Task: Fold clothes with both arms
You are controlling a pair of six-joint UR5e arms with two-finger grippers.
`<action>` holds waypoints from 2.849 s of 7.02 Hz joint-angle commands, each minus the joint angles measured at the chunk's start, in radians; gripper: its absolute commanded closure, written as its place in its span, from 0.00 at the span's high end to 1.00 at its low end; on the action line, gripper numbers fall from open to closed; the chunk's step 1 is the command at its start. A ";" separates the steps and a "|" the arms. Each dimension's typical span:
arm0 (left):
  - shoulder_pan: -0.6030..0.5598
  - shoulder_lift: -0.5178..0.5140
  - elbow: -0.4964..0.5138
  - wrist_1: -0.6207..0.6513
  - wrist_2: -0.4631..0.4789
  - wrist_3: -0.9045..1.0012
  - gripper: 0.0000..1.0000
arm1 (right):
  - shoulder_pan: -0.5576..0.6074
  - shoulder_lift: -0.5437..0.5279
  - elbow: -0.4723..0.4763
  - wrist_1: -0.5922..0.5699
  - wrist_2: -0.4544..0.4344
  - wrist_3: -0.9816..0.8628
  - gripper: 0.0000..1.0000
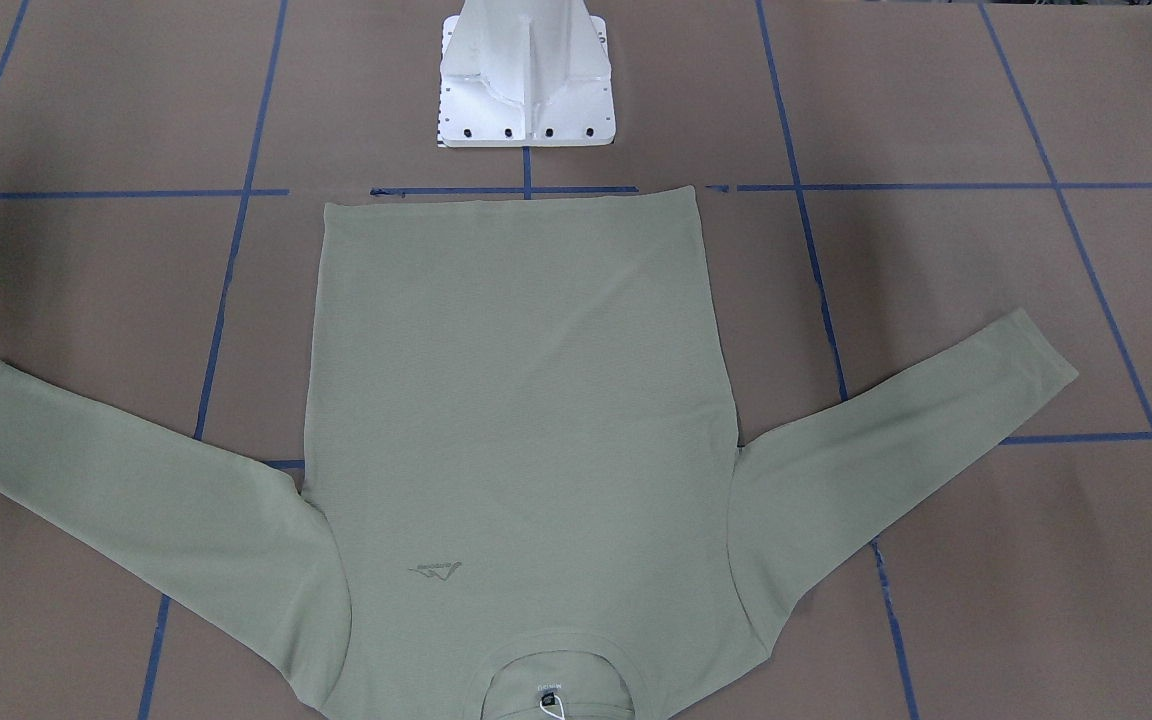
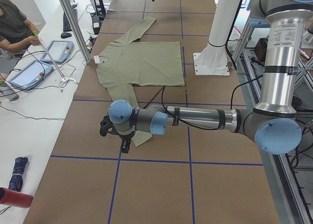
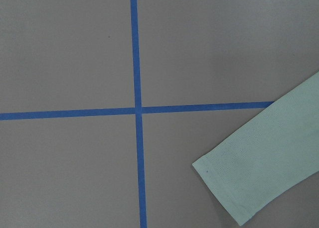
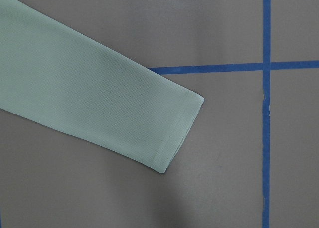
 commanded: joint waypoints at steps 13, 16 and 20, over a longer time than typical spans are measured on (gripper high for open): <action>0.031 -0.001 -0.007 -0.142 -0.038 0.001 1.00 | -0.168 0.158 -0.562 0.615 -0.086 0.403 0.89; 0.031 0.001 -0.007 -0.142 -0.036 0.003 1.00 | -0.179 0.159 -0.577 0.613 -0.085 0.403 0.82; 0.031 0.001 -0.011 -0.144 -0.038 0.005 1.00 | -0.178 0.176 -0.602 0.613 -0.082 0.400 0.00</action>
